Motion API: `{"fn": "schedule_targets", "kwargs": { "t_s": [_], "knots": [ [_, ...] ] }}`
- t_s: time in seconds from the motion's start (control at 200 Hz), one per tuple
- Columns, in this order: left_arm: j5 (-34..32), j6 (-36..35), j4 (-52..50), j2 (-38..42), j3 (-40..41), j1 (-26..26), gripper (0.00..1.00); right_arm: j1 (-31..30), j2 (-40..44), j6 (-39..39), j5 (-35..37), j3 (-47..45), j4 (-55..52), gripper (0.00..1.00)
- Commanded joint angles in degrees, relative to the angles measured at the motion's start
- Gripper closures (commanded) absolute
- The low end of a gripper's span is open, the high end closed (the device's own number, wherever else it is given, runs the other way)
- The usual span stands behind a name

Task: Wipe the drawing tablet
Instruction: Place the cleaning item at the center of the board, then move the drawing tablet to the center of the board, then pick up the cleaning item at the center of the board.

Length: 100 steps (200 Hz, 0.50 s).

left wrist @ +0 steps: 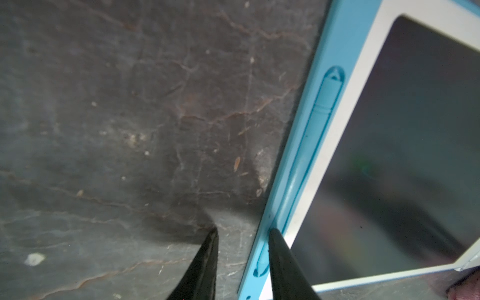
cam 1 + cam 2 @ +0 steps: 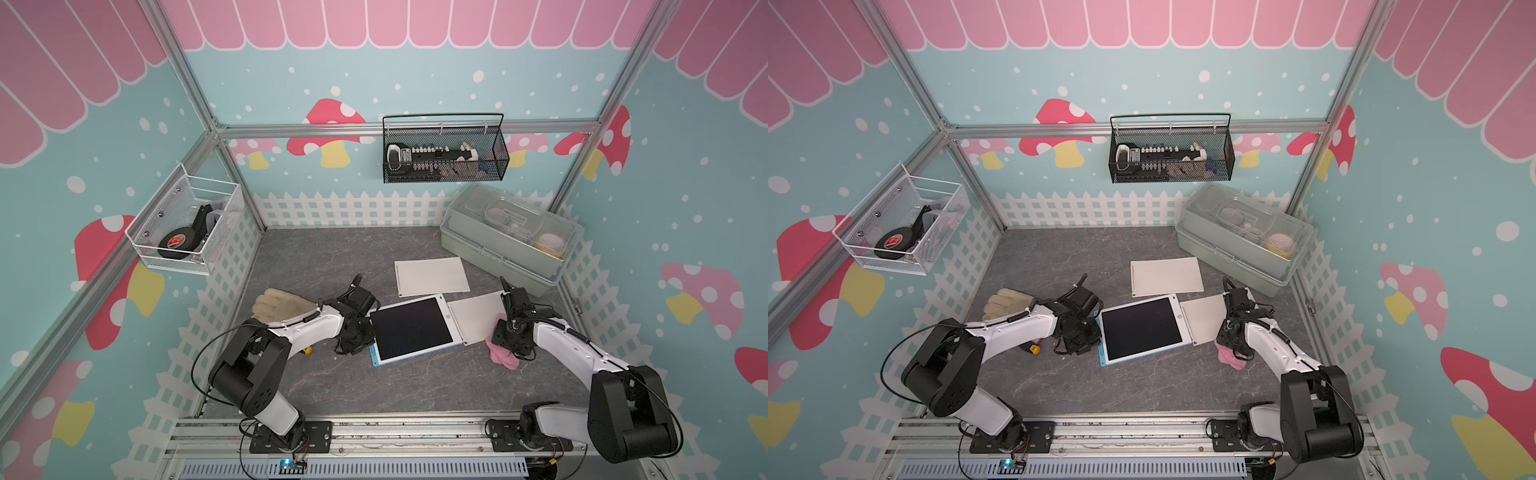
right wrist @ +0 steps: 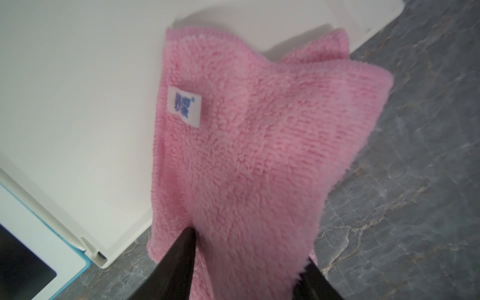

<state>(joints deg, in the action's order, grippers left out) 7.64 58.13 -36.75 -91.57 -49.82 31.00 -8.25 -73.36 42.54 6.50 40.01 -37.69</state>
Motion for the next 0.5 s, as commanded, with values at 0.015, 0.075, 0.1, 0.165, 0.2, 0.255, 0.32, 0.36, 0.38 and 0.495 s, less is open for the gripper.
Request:
{"fn": "schedule_targets", "kwargs": {
  "t_s": [0.015, 0.075, 0.1, 0.165, 0.2, 0.255, 0.32, 0.36, 0.38, 0.495],
  "knots": [
    [-0.9, 0.3, 0.0, -0.9, 0.0, 0.5, 0.66, -0.9, 1.6, -2.5, 2.8, 4.1, -1.9, 0.47],
    [-0.8, 0.5, 0.0, 0.0, -0.2, 0.9, 0.66, -2.0, 1.4, -3.8, 3.1, 5.3, -1.9, 0.46],
    [-0.8, 0.6, 0.0, 0.3, -0.3, 0.9, 0.66, -2.5, 1.4, -4.2, 3.3, 5.9, -1.9, 0.46],
    [-0.3, 0.7, 0.3, 0.7, -0.6, 1.3, 0.65, -4.0, 1.0, -5.5, 3.9, 7.4, -2.0, 0.46],
    [0.3, 0.4, 0.9, 0.7, -0.7, 1.5, 0.65, -4.8, 0.9, -6.0, 4.7, 8.2, -2.3, 0.46],
    [0.4, 0.1, 0.9, 0.4, -1.0, 1.9, 0.64, -5.9, 0.8, -6.7, 5.2, 9.0, -2.3, 0.46],
    [0.3, 0.4, 0.9, 0.2, -0.8, 2.2, 0.64, -6.7, 0.4, -7.6, 4.4, 9.8, -1.4, 0.45],
    [0.1, 0.5, 0.8, 0.0, -0.5, 2.2, 0.64, -7.3, -0.1, -8.1, 3.4, 10.3, -0.9, 0.45],
    [0.0, 0.6, 0.7, -0.2, -0.4, 2.2, 0.64, -7.6, -0.5, -8.3, 2.9, 10.4, -0.6, 0.46],
    [-1.3, 0.6, -1.2, -1.6, 0.3, 2.3, 0.68, -9.1, -2.4, -8.2, 2.7, 10.6, -1.1, 0.47]
  ]
}}
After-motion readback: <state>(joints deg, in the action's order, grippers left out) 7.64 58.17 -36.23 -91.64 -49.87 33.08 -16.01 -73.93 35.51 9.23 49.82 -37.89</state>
